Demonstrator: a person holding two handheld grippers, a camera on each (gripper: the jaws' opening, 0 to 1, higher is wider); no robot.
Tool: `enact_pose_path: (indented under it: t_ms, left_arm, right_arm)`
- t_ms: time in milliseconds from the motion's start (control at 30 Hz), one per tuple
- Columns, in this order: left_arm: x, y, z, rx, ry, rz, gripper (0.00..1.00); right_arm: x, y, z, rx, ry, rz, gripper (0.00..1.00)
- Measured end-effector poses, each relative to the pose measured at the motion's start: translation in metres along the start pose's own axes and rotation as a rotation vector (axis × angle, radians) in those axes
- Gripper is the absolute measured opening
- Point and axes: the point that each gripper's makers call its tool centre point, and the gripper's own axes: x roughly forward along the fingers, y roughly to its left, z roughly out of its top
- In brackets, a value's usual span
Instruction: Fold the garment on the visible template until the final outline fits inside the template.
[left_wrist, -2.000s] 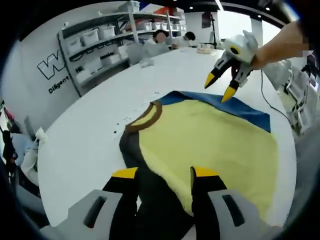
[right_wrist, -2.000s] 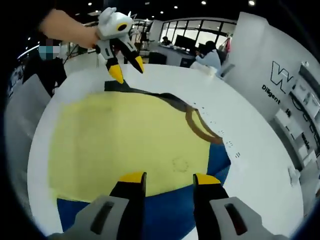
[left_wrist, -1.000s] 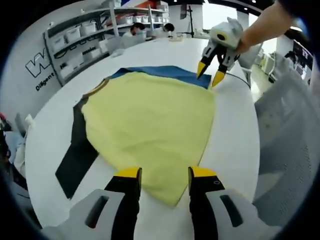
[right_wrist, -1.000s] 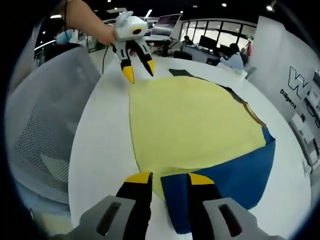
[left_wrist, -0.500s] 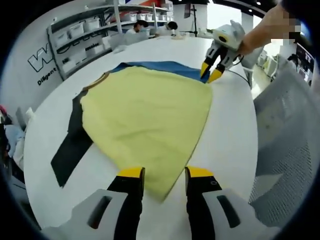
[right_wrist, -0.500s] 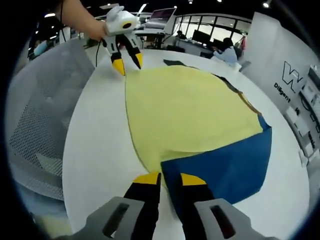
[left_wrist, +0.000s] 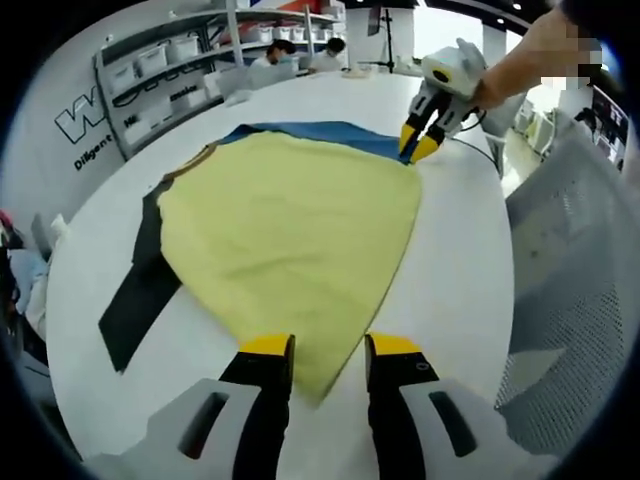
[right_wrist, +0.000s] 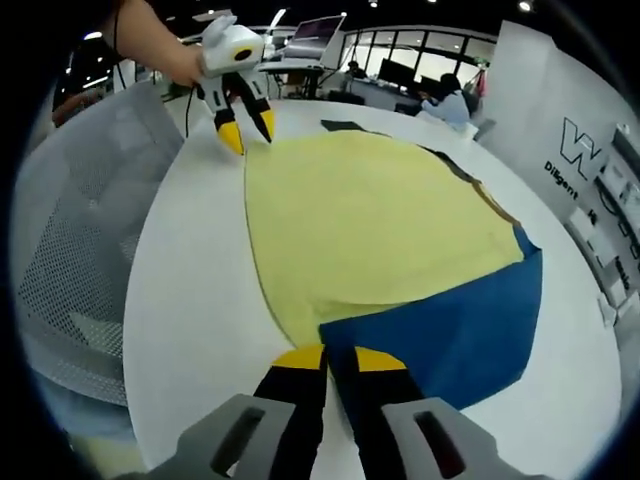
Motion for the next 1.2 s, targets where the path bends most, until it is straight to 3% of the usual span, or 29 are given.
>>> enact_pose_path:
  t_ms: [367, 567, 633, 833, 900, 1200]
  left_arm:
    - [0.002, 0.001, -0.001, -0.006, 0.001, 0.000, 0.30]
    - [0.003, 0.004, 0.000, -0.013, 0.002, 0.004, 0.29]
    - [0.003, 0.004, 0.000, -0.016, 0.001, 0.003, 0.28]
    - [0.004, 0.007, 0.000, -0.023, 0.001, 0.009, 0.27]
    - [0.004, 0.007, -0.001, -0.024, 0.003, 0.009, 0.27]
    - [0.004, 0.009, -0.002, -0.026, 0.010, 0.012, 0.26]
  right_arm:
    - [-0.006, -0.006, 0.004, 0.034, -0.023, -0.012, 0.00]
    - [-0.023, -0.031, 0.011, 0.193, -0.111, -0.090, 0.00]
    - [-0.028, -0.040, 0.004, 0.190, -0.095, -0.113, 0.00]
    - [-0.044, -0.071, -0.012, 0.302, -0.108, -0.227, 0.00]
    - [-0.049, -0.078, -0.021, 0.300, -0.088, -0.254, 0.00]
    - [-0.079, -0.119, -0.065, 0.443, -0.029, -0.461, 0.00]
